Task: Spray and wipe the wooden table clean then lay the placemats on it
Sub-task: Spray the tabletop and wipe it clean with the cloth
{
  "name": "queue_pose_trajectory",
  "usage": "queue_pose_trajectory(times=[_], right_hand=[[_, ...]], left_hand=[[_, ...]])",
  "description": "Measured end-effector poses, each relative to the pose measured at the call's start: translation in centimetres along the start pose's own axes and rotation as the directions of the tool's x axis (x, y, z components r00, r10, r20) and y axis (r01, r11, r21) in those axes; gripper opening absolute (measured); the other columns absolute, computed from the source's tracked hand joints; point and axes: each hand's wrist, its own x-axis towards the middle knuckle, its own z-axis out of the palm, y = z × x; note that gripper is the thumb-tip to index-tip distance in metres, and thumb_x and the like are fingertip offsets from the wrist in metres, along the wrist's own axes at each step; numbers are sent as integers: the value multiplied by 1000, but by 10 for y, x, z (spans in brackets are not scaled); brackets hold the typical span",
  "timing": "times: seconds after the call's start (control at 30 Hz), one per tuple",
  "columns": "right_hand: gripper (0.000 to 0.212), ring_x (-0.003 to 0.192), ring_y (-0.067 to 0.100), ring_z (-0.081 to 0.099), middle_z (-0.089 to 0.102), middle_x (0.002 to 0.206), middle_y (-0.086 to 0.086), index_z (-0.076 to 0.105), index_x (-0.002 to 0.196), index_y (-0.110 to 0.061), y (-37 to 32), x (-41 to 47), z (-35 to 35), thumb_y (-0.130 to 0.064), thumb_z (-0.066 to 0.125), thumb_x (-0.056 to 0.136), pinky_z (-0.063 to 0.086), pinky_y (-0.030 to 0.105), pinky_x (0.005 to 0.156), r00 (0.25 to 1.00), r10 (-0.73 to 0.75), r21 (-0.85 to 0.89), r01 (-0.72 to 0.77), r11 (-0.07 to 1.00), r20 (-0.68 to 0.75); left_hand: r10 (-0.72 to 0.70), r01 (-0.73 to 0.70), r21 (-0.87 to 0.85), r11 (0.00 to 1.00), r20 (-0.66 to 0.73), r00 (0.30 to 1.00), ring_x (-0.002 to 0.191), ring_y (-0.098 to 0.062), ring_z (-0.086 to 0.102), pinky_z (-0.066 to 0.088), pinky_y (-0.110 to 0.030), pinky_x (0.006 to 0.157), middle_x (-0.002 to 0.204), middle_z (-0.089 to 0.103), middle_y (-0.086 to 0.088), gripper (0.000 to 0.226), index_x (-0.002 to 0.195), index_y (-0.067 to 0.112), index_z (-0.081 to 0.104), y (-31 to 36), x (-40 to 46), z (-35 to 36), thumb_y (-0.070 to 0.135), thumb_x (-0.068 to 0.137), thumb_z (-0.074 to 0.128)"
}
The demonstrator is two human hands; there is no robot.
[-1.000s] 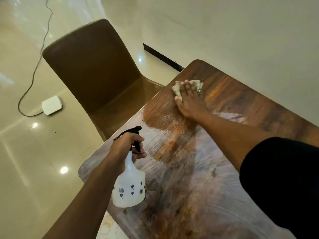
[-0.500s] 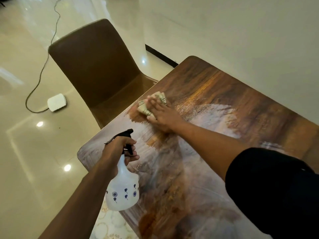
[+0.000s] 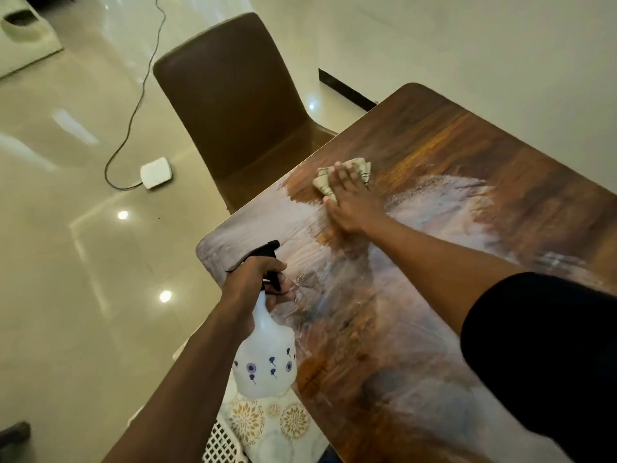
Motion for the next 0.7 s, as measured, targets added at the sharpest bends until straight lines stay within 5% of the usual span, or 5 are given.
queue_pose_trajectory(times=[0.13,0.37,0.53,0.7], right_hand=[[72,159,22,-19,-21,173,1,-17,165,-23,-86,-27,37,-59,12,109,-12,56,125,968,-244,-20,246,969,53],[77,159,20,-18,-18,173,0,-15,165,-23,-71,-18,34,-64,-3,100,-8,52,129,928,-363,-168,373,913,85],[73,159,25,-19,-21,173,2,-18,164,-22,-1,3,-1,-60,9,107,-4,59,127,999,-48,-75,49,996,11],[73,160,22,-17,-22,173,-1,-15,166,-23,40,4,-13,-56,19,110,6,59,128,970,243,39,-243,969,19]], left_hand=[[-51,53,53,997,-41,998,60,-32,62,44,-23,37,70,58,-14,10,86,-1,64,4,0,-18,4,95,64],[-84,88,66,994,-69,994,66,-35,65,39,-23,36,67,61,-11,14,82,1,66,11,16,-47,8,93,66],[-76,78,29,997,-58,995,49,-26,67,52,-42,73,64,63,-9,12,83,2,69,13,29,-63,8,93,67],[-50,50,19,999,-39,998,46,-24,65,52,-62,95,63,64,-11,12,83,4,71,10,41,-72,4,94,66]])
